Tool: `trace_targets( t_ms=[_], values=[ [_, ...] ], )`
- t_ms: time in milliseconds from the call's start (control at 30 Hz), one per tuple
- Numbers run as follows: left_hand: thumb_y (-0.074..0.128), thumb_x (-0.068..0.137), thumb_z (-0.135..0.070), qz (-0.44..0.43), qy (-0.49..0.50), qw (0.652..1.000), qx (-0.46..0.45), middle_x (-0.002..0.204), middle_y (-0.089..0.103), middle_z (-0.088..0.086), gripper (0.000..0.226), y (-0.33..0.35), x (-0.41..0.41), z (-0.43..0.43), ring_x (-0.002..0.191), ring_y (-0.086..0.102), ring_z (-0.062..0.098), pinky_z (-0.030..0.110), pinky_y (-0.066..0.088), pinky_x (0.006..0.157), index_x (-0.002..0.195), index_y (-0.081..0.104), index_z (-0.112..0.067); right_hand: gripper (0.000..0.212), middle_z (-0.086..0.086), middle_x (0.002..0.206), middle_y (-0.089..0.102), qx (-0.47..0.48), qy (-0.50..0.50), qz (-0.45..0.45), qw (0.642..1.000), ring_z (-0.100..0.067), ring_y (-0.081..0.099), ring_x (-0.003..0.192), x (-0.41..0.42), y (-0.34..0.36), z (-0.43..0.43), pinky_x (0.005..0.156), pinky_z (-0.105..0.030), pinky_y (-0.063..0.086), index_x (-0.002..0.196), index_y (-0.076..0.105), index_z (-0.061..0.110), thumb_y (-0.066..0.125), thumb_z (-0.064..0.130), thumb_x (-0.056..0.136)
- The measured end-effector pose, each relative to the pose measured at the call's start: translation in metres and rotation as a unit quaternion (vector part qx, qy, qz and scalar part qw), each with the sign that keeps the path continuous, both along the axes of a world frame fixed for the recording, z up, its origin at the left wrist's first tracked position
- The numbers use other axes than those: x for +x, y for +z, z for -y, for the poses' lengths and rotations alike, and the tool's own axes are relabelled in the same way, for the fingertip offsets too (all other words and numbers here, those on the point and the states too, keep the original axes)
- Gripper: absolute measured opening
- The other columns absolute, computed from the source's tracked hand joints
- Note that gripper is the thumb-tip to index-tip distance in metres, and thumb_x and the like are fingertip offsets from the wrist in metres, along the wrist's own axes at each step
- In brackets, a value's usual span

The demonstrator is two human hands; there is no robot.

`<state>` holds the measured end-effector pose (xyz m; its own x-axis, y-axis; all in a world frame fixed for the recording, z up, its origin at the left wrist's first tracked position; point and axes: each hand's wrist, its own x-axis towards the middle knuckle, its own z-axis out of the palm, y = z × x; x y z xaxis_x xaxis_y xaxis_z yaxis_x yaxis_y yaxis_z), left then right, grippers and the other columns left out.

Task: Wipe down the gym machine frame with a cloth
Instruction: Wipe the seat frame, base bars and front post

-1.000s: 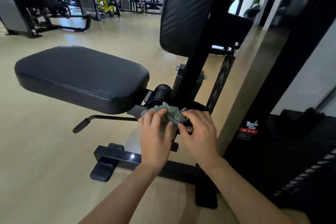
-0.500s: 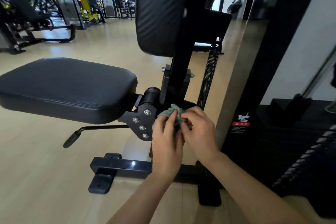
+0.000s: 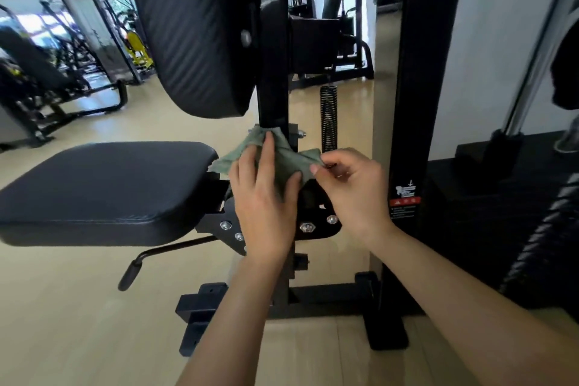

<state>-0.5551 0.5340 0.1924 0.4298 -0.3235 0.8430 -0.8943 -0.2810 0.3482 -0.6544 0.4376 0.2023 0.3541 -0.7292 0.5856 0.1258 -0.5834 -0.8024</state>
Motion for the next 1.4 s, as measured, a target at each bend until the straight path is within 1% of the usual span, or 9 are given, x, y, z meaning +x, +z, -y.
trace_targets(
  t_ms=[167, 367, 500, 600, 700, 833, 1067, 1200, 1400],
  values=[
    [0.075, 0.090, -0.016, -0.073, -0.055, 0.996, -0.019, 0.140, 0.046, 0.004, 0.066, 0.004, 0.005, -0.013, 0.129, 0.044, 0.008, 0.010, 0.032, 0.109, 0.150, 0.047, -0.017, 0.004, 0.002, 0.077, 0.073, 0.034, -0.009, 0.016, 0.999, -0.009, 0.069, 0.068, 0.006, 0.004, 0.001, 0.067, -0.037, 0.059, 0.087, 0.076, 0.010, 0.076, 0.006, 0.086],
    [0.075, 0.089, -0.014, -0.175, -0.079, 0.980, -0.045, 0.120, 0.061, -0.006, 0.051, 0.002, 0.020, -0.028, 0.102, 0.063, 0.005, 0.025, 0.057, 0.086, 0.136, 0.056, -0.023, 0.016, -0.005, 0.069, 0.070, 0.172, 0.039, -0.034, 0.984, -0.022, 0.072, 0.057, 0.002, -0.022, -0.008, 0.055, -0.041, 0.061, 0.086, 0.062, 0.012, 0.069, -0.002, 0.089],
    [0.073, 0.091, -0.014, -0.214, -0.073, 0.971, -0.078, 0.108, 0.070, -0.009, 0.033, 0.009, 0.020, -0.026, 0.093, 0.068, 0.004, 0.035, 0.060, 0.083, 0.123, 0.067, -0.021, 0.012, -0.017, 0.076, 0.071, 0.287, 0.076, 0.053, 0.953, -0.026, 0.074, 0.061, 0.002, -0.013, -0.009, 0.055, -0.029, 0.060, 0.089, 0.063, 0.006, 0.066, -0.005, 0.091],
    [0.070, 0.094, -0.019, -0.223, -0.096, 0.963, -0.116, 0.114, 0.069, -0.014, 0.036, 0.020, 0.017, -0.025, 0.101, 0.067, 0.000, 0.025, 0.058, 0.086, 0.129, 0.065, -0.022, 0.012, -0.019, 0.081, 0.073, 0.329, 0.107, 0.162, 0.924, -0.027, 0.076, 0.072, 0.007, 0.002, -0.016, 0.064, -0.026, 0.061, 0.094, 0.065, 0.002, 0.064, -0.010, 0.091],
    [0.065, 0.099, -0.021, -0.252, -0.158, 0.946, -0.125, 0.131, 0.065, -0.011, 0.044, 0.028, 0.014, -0.022, 0.119, 0.063, 0.005, 0.022, 0.054, 0.095, 0.142, 0.056, -0.021, 0.015, -0.013, 0.089, 0.076, 0.313, 0.130, 0.217, 0.915, -0.022, 0.076, 0.089, 0.012, 0.012, -0.021, 0.081, -0.028, 0.061, 0.101, 0.068, 0.002, 0.064, -0.009, 0.092],
    [0.060, 0.102, -0.018, -0.300, -0.213, 0.923, -0.116, 0.140, 0.060, -0.007, 0.051, 0.028, 0.011, -0.023, 0.127, 0.058, 0.002, 0.021, 0.049, 0.104, 0.150, 0.046, -0.017, 0.037, 0.002, 0.121, 0.073, 0.234, 0.173, 0.127, 0.948, -0.009, 0.067, 0.115, 0.014, 0.011, -0.027, 0.101, -0.030, 0.053, 0.128, 0.065, 0.017, 0.065, 0.001, 0.094],
    [0.064, 0.098, -0.014, -0.297, -0.187, 0.936, -0.033, 0.124, 0.069, -0.011, 0.045, 0.020, 0.017, -0.034, 0.115, 0.065, 0.006, 0.040, 0.056, 0.099, 0.142, 0.055, -0.023, 0.068, 0.036, 0.114, 0.066, 0.182, 0.204, 0.024, 0.962, 0.011, 0.060, 0.115, 0.010, -0.018, -0.039, 0.087, -0.008, 0.049, 0.135, 0.054, 0.036, 0.062, -0.013, 0.089],
    [0.067, 0.098, -0.020, -0.321, -0.164, 0.930, -0.067, 0.114, 0.074, -0.009, 0.034, 0.019, 0.017, -0.036, 0.109, 0.069, 0.007, 0.043, 0.059, 0.094, 0.132, 0.065, -0.020, 0.062, 0.017, 0.125, 0.068, 0.183, 0.195, 0.009, 0.964, 0.005, 0.063, 0.113, 0.007, -0.016, -0.036, 0.089, -0.010, 0.051, 0.141, 0.057, 0.022, 0.065, -0.009, 0.089],
    [0.070, 0.096, -0.022, -0.290, -0.206, 0.926, -0.125, 0.128, 0.068, -0.009, 0.040, 0.029, 0.008, -0.030, 0.121, 0.062, 0.005, 0.028, 0.055, 0.098, 0.136, 0.063, -0.020, 0.060, 0.003, 0.136, 0.064, 0.160, 0.214, 0.066, 0.961, -0.008, 0.058, 0.127, 0.008, 0.000, -0.031, 0.108, -0.038, 0.049, 0.144, 0.054, 0.019, 0.066, -0.006, 0.090]
  ],
)
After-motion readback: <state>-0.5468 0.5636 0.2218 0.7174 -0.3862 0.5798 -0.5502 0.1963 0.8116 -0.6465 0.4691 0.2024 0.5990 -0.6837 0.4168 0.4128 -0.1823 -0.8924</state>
